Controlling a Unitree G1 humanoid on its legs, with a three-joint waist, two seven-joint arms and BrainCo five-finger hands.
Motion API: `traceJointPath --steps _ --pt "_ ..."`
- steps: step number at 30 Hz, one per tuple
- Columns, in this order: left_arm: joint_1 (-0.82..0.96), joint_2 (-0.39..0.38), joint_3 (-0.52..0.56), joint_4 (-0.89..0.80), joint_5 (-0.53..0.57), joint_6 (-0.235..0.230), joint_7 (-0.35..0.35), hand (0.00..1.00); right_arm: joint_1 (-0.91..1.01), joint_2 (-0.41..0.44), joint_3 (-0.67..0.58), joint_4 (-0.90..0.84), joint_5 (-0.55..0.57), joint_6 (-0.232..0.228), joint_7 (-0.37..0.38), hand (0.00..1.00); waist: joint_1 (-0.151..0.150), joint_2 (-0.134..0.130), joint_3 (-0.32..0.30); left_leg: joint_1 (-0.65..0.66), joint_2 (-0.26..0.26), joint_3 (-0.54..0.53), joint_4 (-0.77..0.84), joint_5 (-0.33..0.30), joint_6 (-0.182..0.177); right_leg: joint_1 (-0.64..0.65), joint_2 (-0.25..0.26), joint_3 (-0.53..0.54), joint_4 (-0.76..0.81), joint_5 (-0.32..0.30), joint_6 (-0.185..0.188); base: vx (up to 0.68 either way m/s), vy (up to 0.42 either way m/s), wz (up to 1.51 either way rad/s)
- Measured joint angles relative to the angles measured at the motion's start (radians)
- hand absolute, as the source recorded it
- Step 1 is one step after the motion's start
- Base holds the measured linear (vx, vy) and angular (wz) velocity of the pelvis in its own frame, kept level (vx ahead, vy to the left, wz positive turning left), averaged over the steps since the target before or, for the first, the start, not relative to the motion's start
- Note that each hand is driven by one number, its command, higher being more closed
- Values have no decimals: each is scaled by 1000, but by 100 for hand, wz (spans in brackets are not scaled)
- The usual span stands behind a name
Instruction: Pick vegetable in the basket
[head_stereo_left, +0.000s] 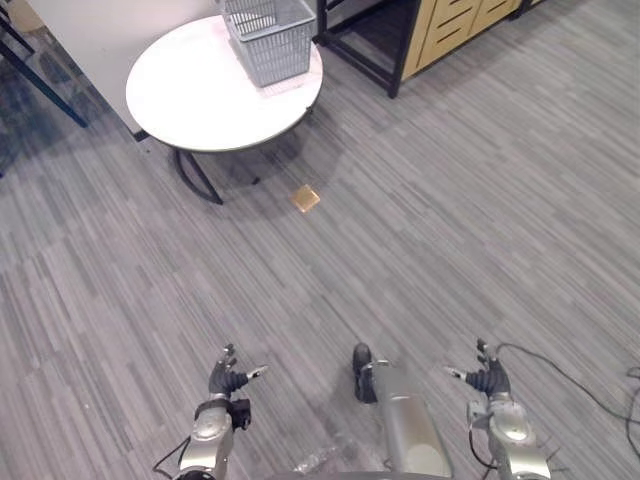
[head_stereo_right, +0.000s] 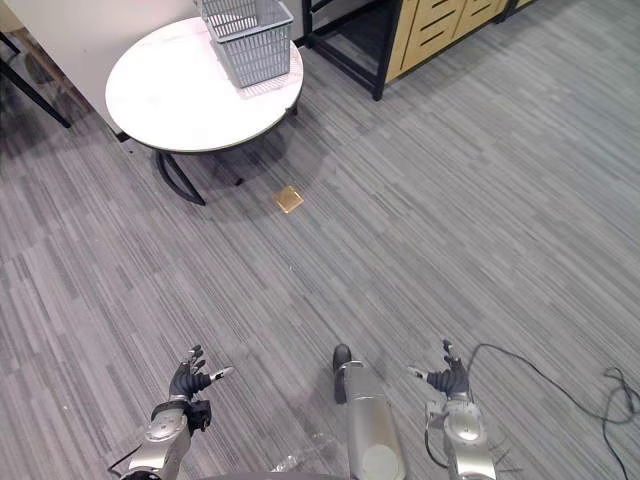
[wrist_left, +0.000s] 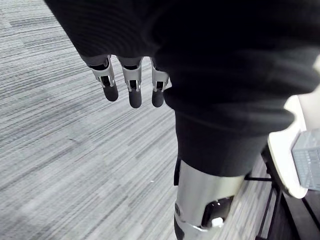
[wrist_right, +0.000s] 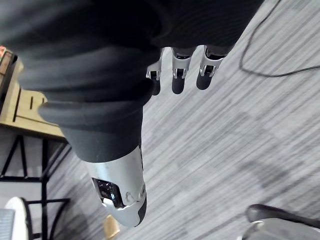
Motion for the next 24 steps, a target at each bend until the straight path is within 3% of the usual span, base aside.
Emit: traceJointPath --steps 2,4,5,6,7,8,9,10,11,12,13,14,15,16,17,18,19,20,22,23,24 --pt "19 -14 -1 -47 0 -1 0 0 12 24 0 -55 6 -17 0 0 22 -22 4 -123 42 76 47 -62 45 131 -1 8 -99 -13 5 532 -116 -3" --pt "22 -16 -15 -52 1 -1 -1 0 10 22 0 -52 11 -19 0 0 31 -37 2 -217 47 141 -108 -104 71 230 -8 9 -196 -11 11 490 -50 3" --pt "21 -13 -25 -52 4 -1 -2 0 7 16 -2 -40 15 -17 0 0 37 -43 7 -254 22 169 -292 -117 65 284 -15 16 -239 -11 25 495 15 -17" --pt "27 -15 -26 -49 8 0 -1 0 -5 12 -7 -15 15 -16 0 0 43 -44 9 -277 -24 153 -504 -109 54 321 -23 31 -263 -21 41 491 31 -29" --pt "32 -16 -26 -49 8 0 0 0 -11 10 -10 -1 15 -15 -1 0 48 -42 8 -282 -42 134 -618 -92 37 338 -25 42 -276 -27 51 484 86 -48" --pt "38 -18 -27 -48 8 0 1 0 -16 6 -10 17 15 -15 -1 0 57 -36 5 -281 -63 104 -769 -65 -3 365 -25 60 -299 -35 65 476 157 -70" --pt "50 -22 -28 -46 7 0 3 0 -15 -6 -9 37 13 -15 -2 0 58 -16 -4 -299 -67 75 -896 -25 -16 400 -12 84 -329 -62 100 579 262 -79" --pt "57 -20 -27 -42 8 1 3 0 -16 -4 -6 42 12 -14 -4 0 60 -19 -7 -299 -72 69 -867 50 26 426 -25 105 -330 -87 116 501 270 -66" --pt "62 -18 -27 -42 8 1 3 0 -9 0 -5 42 11 -13 -6 0 60 -24 -20 -298 -87 75 -847 81 51 434 -44 114 -320 -107 130 548 278 -38" --pt "70 -19 -29 -36 11 1 2 0 6 4 -4 42 2 -14 -13 0 53 -54 -45 -316 -126 79 -802 83 87 416 -91 132 -262 -143 162 577 247 -22" --pt "54 -26 -41 -26 22 2 2 0 20 3 -10 46 -4 -14 -16 0 54 -63 -48 -320 -147 93 -752 45 135 377 -126 135 -149 -157 186 580 236 -12" --pt "50 -27 -47 -23 29 2 1 0 25 5 -10 52 -6 -12 -17 0 53 -70 -49 -313 -162 103 -735 16 144 350 -143 137 -68 -158 188 588 254 -2" --pt "50 -22 -58 -23 34 2 1 0 28 10 -10 64 -8 -11 -17 0 52 -83 -50 -284 -186 105 -722 -21 157 295 -176 145 96 -139 216 595 252 17" --pt "52 -10 -67 -15 40 3 2 0 29 24 -4 69 -15 -4 -16 0 48 -111 -49 -208 -232 100 -734 -70 173 198 -234 162 376 -13 266 596 245 28" --pt "51 -4 -71 -12 40 4 2 0 28 28 3 69 -17 -4 -16 0 46 -115 -49 -174 -242 99 -740 -88 183 162 -250 163 480 40 267 588 176 36" --pt "51 3 -81 -6 42 5 3 0 12 30 31 68 -22 -4 -15 0 45 -113 -48 -108 -253 90 -753 -120 192 93 -255 160 632 -8 213 567 130 23" --pt "51 4 -87 -6 43 5 5 0 -5 31 60 62 -27 -4 -14 0 45 -98 -48 -34 -252 80 -784 -139 194 29 -239 146 683 -62 179 570 107 17" --pt "52 6 -96 -6 42 5 5 0 -12 32 72 56 -29 -5 -14 0 44 -89 -48 2 -250 72 -806 -141 195 -1 -224 130 681 -85 171 688 73 19" --pt "38 15 -113 -5 42 4 4 0 -48 33 89 -22 -46 -13 -15 0 30 -55 -40 108 -229 43 -883 -141 195 -125 -157 77 535 -144 152 684 -5 44" --pt "35 16 -114 -4 42 4 4 0 -56 32 90 -41 -47 -15 -15 0 25 -51 -37 126 -223 42 -890 -141 195 -153 -146 65 471 -144 153 554 -80 55" --pt "27 16 -115 1 43 3 3 0 -70 27 100 -67 -50 -21 -19 0 20 -49 -36 160 -210 40 -900 -145 189 -192 -120 52 299 -121 154 451 -89 44"
